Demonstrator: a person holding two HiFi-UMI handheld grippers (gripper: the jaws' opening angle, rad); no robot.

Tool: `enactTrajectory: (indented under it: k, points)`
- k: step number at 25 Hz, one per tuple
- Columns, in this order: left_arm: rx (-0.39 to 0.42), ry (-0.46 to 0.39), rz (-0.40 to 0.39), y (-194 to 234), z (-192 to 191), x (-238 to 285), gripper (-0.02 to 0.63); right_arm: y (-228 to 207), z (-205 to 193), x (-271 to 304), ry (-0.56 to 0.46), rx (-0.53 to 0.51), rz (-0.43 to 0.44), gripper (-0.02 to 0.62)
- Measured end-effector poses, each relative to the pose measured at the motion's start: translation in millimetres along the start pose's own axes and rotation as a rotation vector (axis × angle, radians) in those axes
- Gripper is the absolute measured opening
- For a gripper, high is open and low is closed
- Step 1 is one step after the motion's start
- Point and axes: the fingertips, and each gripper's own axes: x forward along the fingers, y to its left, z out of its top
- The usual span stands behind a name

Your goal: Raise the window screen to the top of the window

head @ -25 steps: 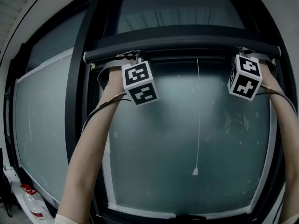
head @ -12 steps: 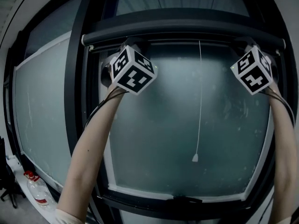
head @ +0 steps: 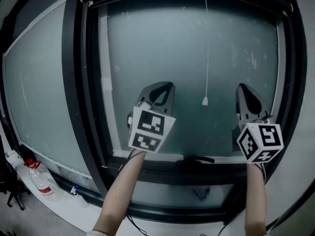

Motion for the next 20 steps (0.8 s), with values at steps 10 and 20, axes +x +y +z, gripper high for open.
enactTrajectory:
  k: [10,20]
  points:
    - [-0.245,0.303,-0.116,-139.4,-160.2,-136.9,0.003,105.3,-124.5,-130.5,0.255,0.076,0.119,0.006]
    - [-0.487,0.341,-0.113,-217.9,-193.8,-236.9,0.003,180.3,-207.8,-263.9,0.518,0.275,0.161,0.006]
